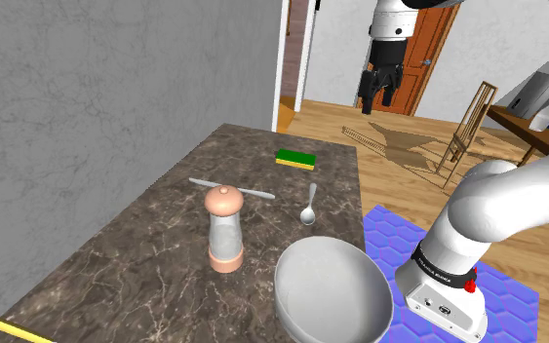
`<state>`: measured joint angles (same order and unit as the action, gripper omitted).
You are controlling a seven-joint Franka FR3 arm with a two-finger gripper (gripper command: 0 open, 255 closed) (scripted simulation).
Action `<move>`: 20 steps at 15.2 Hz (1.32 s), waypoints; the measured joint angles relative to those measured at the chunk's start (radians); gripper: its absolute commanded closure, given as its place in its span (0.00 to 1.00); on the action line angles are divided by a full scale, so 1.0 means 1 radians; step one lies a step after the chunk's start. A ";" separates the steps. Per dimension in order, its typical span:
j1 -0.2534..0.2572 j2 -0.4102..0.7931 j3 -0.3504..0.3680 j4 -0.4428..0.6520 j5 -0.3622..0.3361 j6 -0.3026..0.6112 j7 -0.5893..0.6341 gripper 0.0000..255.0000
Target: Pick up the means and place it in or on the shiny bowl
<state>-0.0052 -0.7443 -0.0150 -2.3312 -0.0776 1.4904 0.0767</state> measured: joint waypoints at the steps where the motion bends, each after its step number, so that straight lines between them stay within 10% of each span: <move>1: 0.000 0.000 0.000 0.000 0.000 0.000 0.000 0.00; 20: 0.159 0.516 0.154 0.126 0.052 0.365 -0.048 0.00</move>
<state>0.1541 -0.2282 0.1393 -2.2053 -0.0253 1.8557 0.0288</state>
